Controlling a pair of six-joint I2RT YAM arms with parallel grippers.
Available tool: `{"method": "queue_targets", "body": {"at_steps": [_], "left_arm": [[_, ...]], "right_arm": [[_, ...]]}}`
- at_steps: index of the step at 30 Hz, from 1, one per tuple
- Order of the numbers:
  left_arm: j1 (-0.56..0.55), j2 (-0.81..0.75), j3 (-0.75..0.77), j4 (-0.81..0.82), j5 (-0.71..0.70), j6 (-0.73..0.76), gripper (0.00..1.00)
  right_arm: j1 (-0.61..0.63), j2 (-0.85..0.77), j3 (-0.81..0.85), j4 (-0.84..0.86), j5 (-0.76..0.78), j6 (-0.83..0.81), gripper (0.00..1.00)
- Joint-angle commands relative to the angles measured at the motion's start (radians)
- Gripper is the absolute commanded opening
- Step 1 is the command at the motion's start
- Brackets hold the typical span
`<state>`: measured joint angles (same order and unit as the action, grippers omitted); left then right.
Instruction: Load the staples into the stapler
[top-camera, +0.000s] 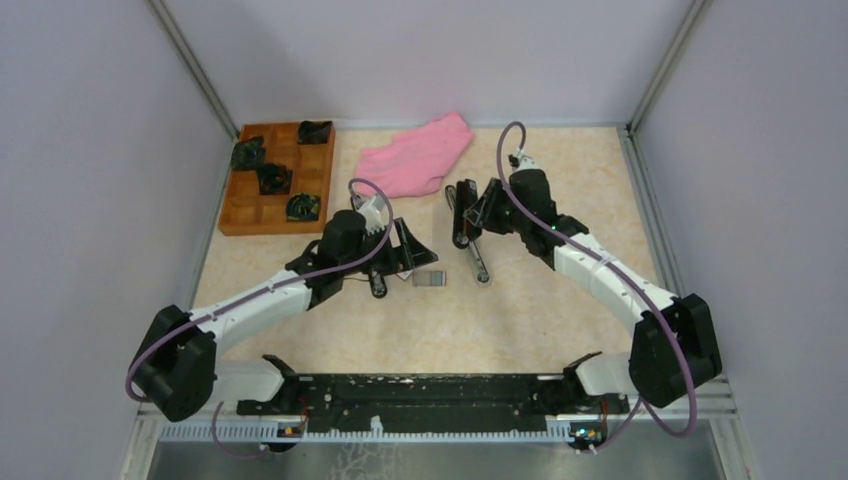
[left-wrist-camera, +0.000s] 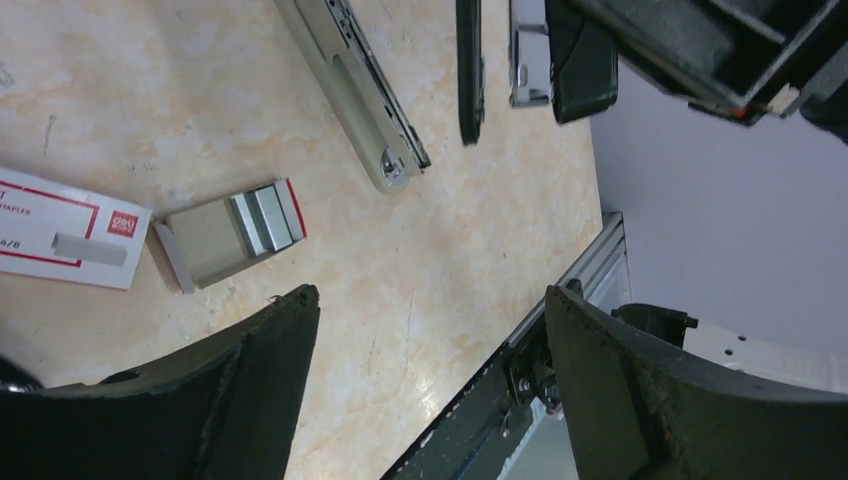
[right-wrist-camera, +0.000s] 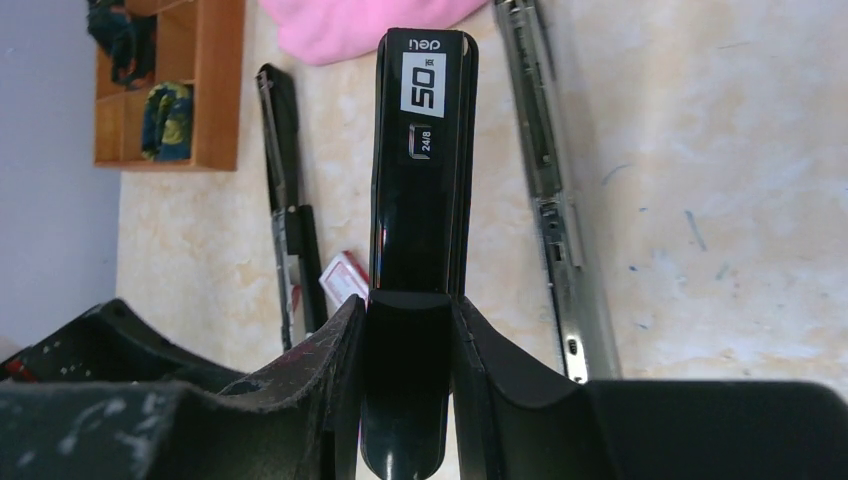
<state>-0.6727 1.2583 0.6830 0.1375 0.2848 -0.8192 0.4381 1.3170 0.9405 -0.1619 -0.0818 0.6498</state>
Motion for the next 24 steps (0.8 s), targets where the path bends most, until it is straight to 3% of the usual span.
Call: {"method": "queue_targets", "body": {"at_steps": [1, 13, 24], "left_arm": [[-0.012, 0.034, 0.055, 0.045, -0.009, -0.004, 0.86], [-0.018, 0.104, 0.104, 0.036, -0.072, -0.014, 0.58], [-0.017, 0.129, 0.113, 0.012, -0.123, -0.040, 0.36]], "right_arm": [[0.063, -0.053, 0.016, 0.179, -0.002, 0.023, 0.00], [0.195, -0.038, 0.025, 0.234, 0.045, 0.020, 0.00], [0.225, -0.038, 0.018, 0.266, 0.022, 0.025, 0.00]]}}
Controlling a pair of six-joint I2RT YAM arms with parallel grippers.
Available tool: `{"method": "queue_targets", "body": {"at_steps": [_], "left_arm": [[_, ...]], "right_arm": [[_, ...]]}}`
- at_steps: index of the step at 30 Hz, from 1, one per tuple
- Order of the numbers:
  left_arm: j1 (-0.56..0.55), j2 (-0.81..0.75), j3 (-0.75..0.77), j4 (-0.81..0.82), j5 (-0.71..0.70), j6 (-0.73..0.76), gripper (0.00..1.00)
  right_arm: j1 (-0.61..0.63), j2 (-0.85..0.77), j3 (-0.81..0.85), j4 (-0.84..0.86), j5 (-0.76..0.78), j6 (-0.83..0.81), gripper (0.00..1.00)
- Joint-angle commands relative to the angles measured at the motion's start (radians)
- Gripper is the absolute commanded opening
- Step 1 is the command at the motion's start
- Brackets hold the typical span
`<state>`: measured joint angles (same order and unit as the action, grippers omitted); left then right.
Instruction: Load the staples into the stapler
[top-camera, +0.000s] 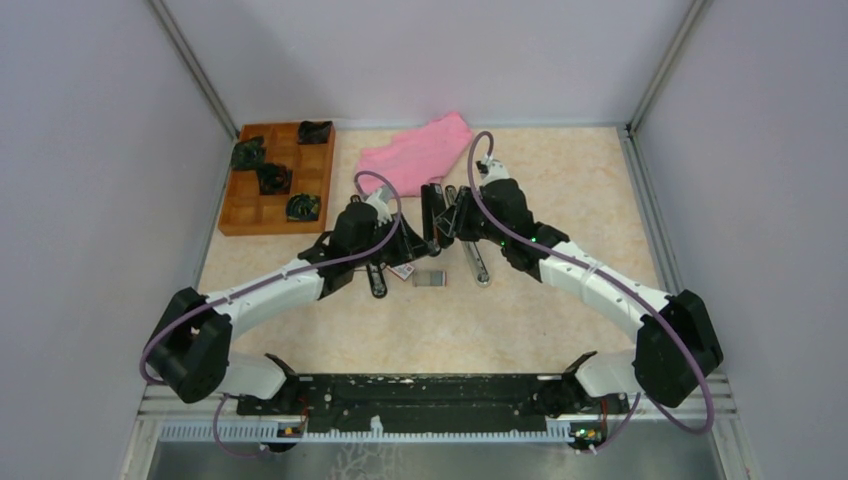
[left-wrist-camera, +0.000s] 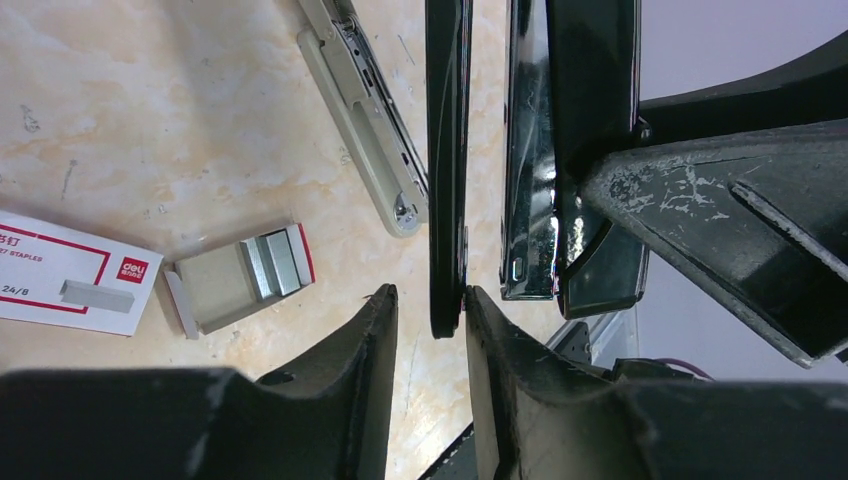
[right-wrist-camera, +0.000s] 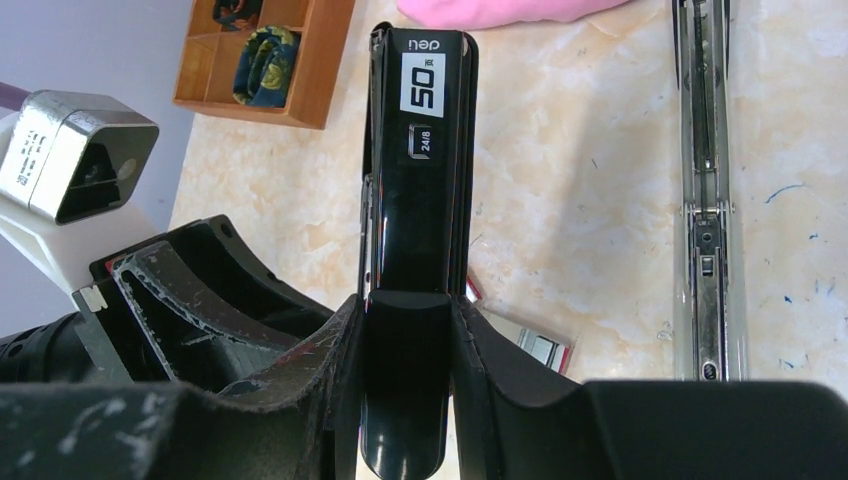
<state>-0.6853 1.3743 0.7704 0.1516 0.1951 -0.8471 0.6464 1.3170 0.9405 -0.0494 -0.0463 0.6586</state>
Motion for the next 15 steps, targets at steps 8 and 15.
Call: {"method": "queue_targets", "body": {"at_steps": [8, 15], "left_arm": [[-0.003, 0.027, 0.019, 0.048, -0.027, -0.012, 0.36], [-0.003, 0.021, -0.013, 0.113, -0.016, -0.011, 0.10]], "right_arm": [[0.025, -0.038, -0.006, 0.194, -0.062, 0.041, 0.00], [0.028, -0.026, -0.007, 0.195, -0.108, 0.047, 0.00]]}}
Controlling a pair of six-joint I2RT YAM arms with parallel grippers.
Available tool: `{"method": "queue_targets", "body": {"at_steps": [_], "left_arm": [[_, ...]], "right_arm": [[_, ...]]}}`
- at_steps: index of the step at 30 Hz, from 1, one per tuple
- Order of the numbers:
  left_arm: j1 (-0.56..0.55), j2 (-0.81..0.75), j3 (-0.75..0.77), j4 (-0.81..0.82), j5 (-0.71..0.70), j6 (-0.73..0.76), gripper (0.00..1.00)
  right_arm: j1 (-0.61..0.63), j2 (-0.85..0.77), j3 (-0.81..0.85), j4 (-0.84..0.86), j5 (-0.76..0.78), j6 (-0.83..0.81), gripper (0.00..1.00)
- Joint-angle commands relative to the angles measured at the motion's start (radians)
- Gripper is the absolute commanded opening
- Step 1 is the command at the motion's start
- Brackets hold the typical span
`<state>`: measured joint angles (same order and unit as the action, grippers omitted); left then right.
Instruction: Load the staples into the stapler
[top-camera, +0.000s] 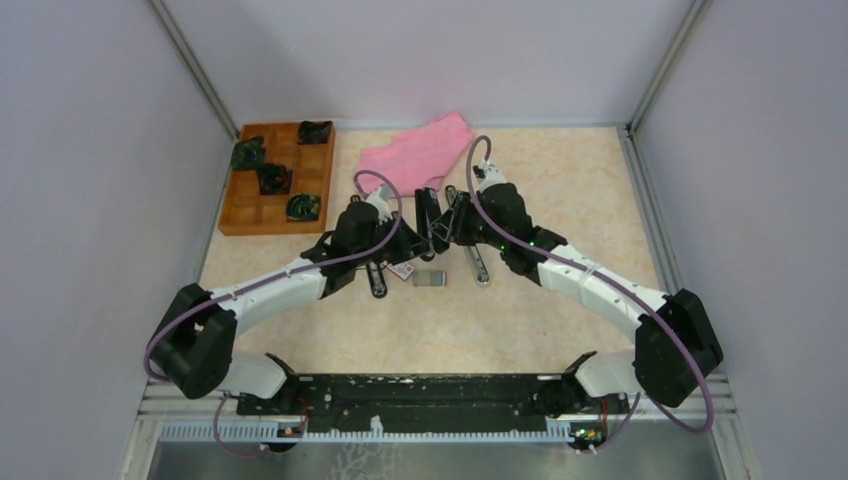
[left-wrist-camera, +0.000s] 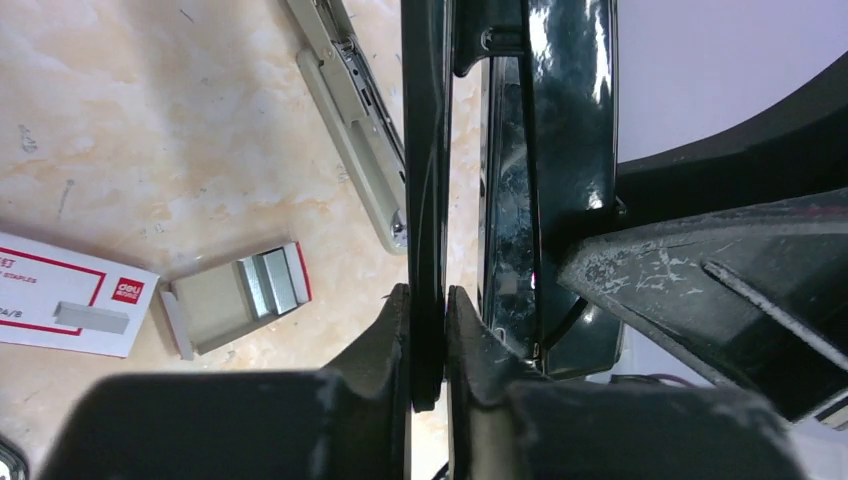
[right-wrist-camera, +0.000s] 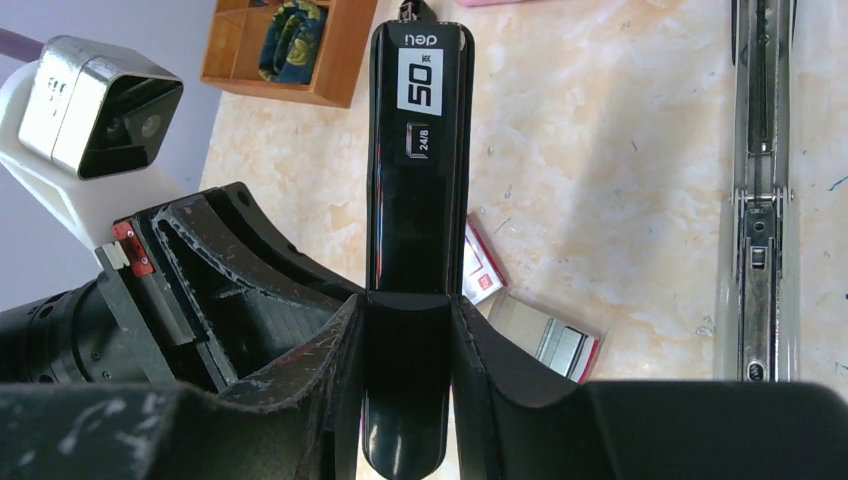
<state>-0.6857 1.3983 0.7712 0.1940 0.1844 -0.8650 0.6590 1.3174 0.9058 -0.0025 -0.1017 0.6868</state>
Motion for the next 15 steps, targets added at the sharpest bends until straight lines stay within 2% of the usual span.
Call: {"method": "queue_targets", "body": {"at_steps": [1, 2, 3, 7, 9, 12, 15], "left_arm": [[-0.003, -0.006, -0.017, 0.071, -0.012, 0.006, 0.05], [-0.003, -0.011, -0.021, 0.069, -0.017, 0.006, 0.00], [-0.003, -0.016, -0.026, 0.067, -0.026, 0.004, 0.00], [-0.002, -0.039, -0.044, 0.062, -0.055, -0.009, 0.00], [-0.002, -0.048, -0.050, 0.063, -0.063, -0.019, 0.00], [-0.002, -0.061, -0.056, 0.063, -0.078, -0.035, 0.00], [0.000, -0.070, -0.064, 0.066, -0.083, -0.057, 0.00]], "right_arm": [[0.016, -0.026, 0.028, 0.144, -0.054, 0.016, 0.00], [0.016, -0.028, 0.024, 0.142, -0.055, 0.013, 0.00], [0.016, -0.032, 0.021, 0.146, -0.057, 0.011, 0.06], [0.017, -0.049, -0.009, 0.174, -0.074, 0.004, 0.41], [0.021, -0.053, -0.021, 0.177, -0.070, 0.004, 0.52], [0.026, -0.052, -0.040, 0.193, -0.072, 0.008, 0.63], [0.033, -0.047, -0.053, 0.199, -0.062, 0.006, 0.67]]}}
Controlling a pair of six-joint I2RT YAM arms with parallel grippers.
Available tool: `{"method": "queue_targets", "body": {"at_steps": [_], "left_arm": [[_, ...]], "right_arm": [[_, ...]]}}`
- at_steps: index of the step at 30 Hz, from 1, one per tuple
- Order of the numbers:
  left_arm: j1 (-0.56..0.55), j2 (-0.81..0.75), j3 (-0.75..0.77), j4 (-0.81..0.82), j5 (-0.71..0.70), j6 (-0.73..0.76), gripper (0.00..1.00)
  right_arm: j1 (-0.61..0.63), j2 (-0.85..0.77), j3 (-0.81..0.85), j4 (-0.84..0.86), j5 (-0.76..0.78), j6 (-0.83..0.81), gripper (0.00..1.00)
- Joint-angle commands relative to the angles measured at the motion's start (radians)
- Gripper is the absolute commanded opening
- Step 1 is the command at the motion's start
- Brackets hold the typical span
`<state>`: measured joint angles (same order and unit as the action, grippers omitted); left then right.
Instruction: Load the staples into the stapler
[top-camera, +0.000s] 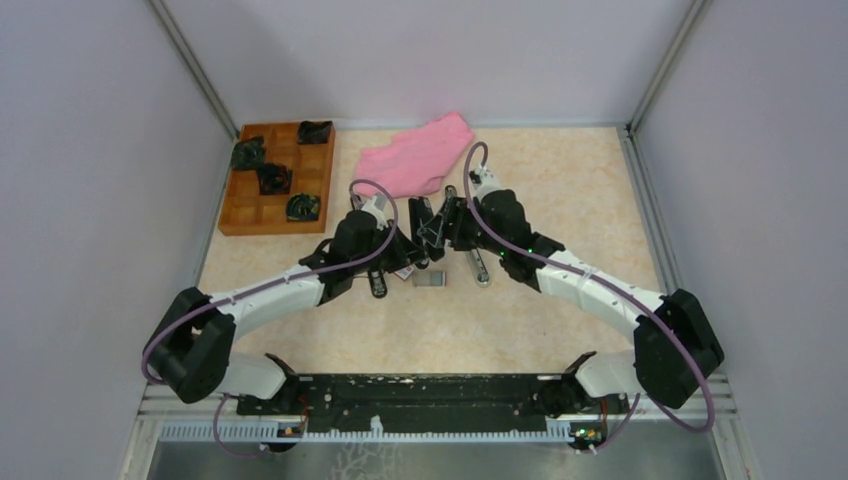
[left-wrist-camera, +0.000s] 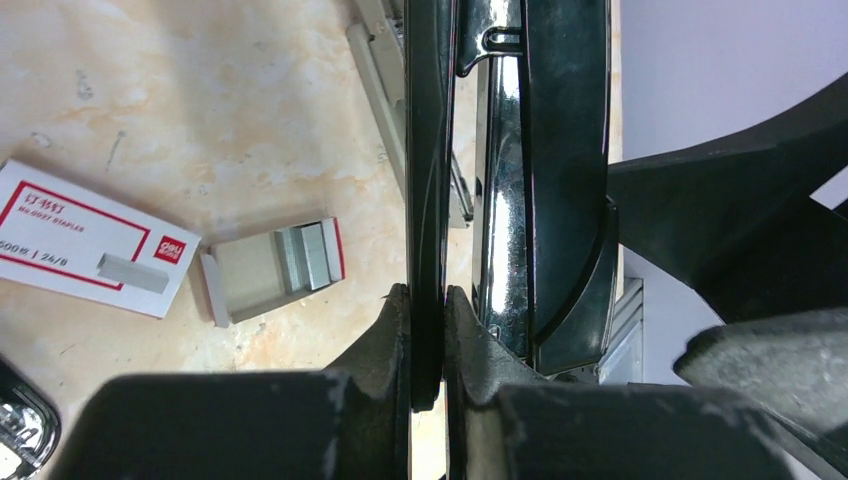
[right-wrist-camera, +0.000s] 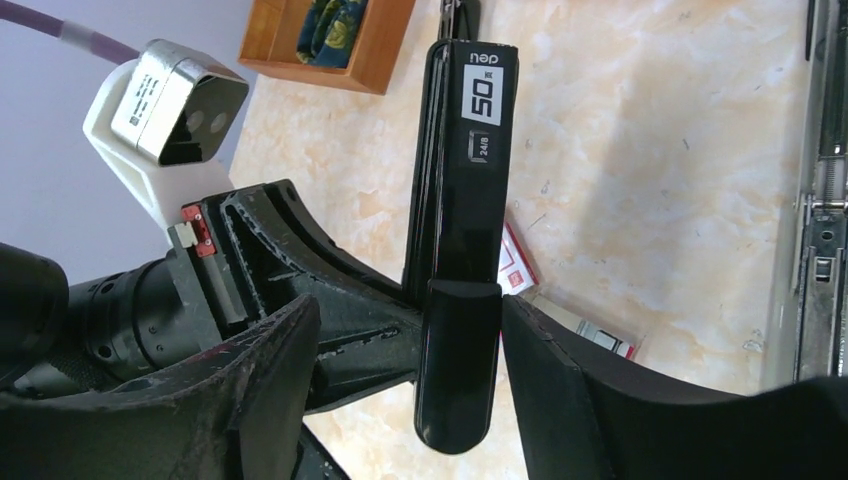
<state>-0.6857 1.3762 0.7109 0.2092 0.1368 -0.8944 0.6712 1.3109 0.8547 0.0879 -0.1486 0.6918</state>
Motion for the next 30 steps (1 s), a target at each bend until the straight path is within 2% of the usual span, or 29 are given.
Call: {"method": "queue_targets", "body": {"at_steps": [1, 11, 21, 26, 30], "left_arm": [[0.000, -0.052, -0.010, 0.057, -0.034, -0.038, 0.00], [0.011, -0.079, -0.045, 0.102, -0.018, -0.108, 0.00], [0.021, -0.098, -0.071, 0.143, 0.003, -0.160, 0.00], [0.025, -0.103, -0.078, 0.155, 0.008, -0.177, 0.00], [0.026, -0.097, -0.085, 0.170, 0.022, -0.193, 0.00]], "right_arm": [[0.022, -0.039, -0.006, 0.107, -0.008, -0.002, 0.67], [0.043, -0.003, -0.046, 0.129, 0.033, -0.025, 0.60], [0.060, 0.041, -0.059, 0.139, 0.060, -0.037, 0.59], [0.072, 0.058, -0.051, 0.141, 0.056, -0.045, 0.54], [0.080, 0.067, -0.047, 0.140, 0.058, -0.048, 0.45]]}}
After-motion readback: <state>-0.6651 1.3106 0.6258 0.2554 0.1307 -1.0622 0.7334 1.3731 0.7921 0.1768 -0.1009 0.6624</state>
